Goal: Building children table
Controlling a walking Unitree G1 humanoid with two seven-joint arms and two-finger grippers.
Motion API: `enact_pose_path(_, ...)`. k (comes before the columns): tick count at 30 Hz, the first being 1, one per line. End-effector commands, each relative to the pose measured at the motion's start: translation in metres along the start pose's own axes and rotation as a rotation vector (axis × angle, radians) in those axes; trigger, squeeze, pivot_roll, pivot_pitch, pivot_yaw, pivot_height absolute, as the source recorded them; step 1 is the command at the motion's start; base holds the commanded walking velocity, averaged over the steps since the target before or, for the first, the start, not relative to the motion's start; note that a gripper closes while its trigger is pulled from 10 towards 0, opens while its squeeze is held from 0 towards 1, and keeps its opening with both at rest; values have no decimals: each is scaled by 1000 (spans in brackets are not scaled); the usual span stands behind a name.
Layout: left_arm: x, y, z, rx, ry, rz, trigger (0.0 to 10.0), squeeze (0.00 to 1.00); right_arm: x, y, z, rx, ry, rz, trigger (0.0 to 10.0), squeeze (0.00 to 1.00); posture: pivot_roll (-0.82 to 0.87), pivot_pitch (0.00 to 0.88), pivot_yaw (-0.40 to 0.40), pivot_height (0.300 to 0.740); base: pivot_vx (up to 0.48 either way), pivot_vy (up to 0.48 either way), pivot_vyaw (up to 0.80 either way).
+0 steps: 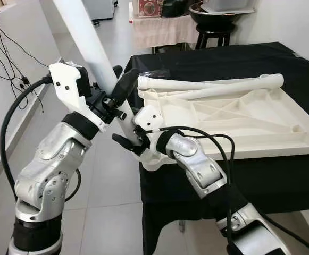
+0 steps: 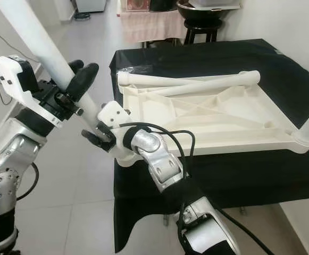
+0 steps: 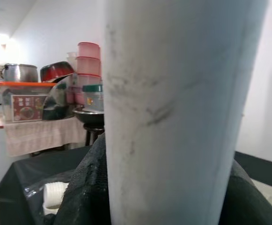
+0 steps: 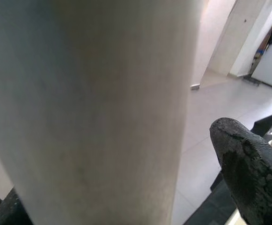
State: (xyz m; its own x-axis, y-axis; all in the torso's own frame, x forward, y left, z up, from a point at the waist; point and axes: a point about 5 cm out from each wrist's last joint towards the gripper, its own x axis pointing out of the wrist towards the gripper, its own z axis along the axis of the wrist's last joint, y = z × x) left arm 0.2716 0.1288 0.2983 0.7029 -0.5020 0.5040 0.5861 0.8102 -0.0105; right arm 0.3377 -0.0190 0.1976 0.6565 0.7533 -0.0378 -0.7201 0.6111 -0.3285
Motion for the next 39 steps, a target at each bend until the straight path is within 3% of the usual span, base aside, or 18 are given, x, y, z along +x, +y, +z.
enact_pose_path(1, 5, -12, -1, -18, -8, -79, 0, 0, 7, 2, 8, 11, -5, -6, 10000, 0, -11, 35, 50, 740, 0, 0, 0)
enact_pose_path(3, 7, -14, -1, -19, -10, -85, 0, 0, 10, 4, 11, 32, -13, -8, 10000, 0, -12, 36, 49, 740, 0, 0, 0)
enact_pose_path(4, 8, -15, -1, -21, -14, -90, 0, 0, 14, 6, 15, 40, -24, -8, 9255, 0, -12, 37, 50, 740, 0, 0, 0)
enact_pose_path(5, 9, -16, -1, -24, -19, -92, 0, 0, 16, 7, 17, 41, -33, -6, 0, 0, -12, 37, 50, 740, 0, 0, 0)
enact_pose_path(18, 12, -17, 5, -41, -62, -89, 0, 0, 19, 8, 13, 48, 6, -22, 0, 0, -12, 45, 46, 740, 0, 0, 0)
enact_pose_path(27, 11, -13, 7, -62, -100, -51, 0, 0, 19, 0, 16, 71, -40, -65, 0, 0, -25, 44, 38, 740, 0, 0, 0)
enact_pose_path(28, 9, -10, 8, -74, -114, -29, 3059, 78, 19, -3, 19, 78, -66, -77, 0, 0, -26, 45, 39, 740, 0, 0, 0)
enact_pose_path(29, 7, -3, 9, -97, -132, 14, 10000, 1000, 18, -7, 22, 82, -89, -95, 0, 0, -27, 44, 40, 740, 0, 0, 0)
enact_pose_path(30, 4, 4, 11, -107, -147, 54, 10000, 1000, 17, -11, 23, 86, -105, -112, 0, 0, -27, 44, 40, 740, 0, 0, 0)
enact_pose_path(32, 4, 4, 11, -107, -147, 54, 10000, 1000, 17, -11, 23, 86, -105, -112, 0, 0, -27, 44, 40, 740, 0, 0, 0)
enact_pose_path(34, 0, 13, 14, -112, -162, 103, 10000, 1000, 16, -15, 23, 90, -113, -127, 0, 0, -27, 44, 46, 740, 0, 0, 0)
enact_pose_path(35, -6, 26, 20, -106, -181, 164, 10000, 1000, 14, -21, 22, 97, -119, -149, 0, 0, -25, 43, 49, 740, 0, 0, 0)
enact_pose_path(36, -6, 26, 20, -106, -181, 164, 10000, 1000, 14, -21, 22, 97, -119, -149, 0, 0, -25, 43, 49, 740, 0, 0, 0)
enact_pose_path(39, -30, 60, 37, -49, -225, 335, 10000, 1000, 7, -39, 20, 121, -127, -212, 0, 0, -19, 45, 51, 740, 0, 0, 0)
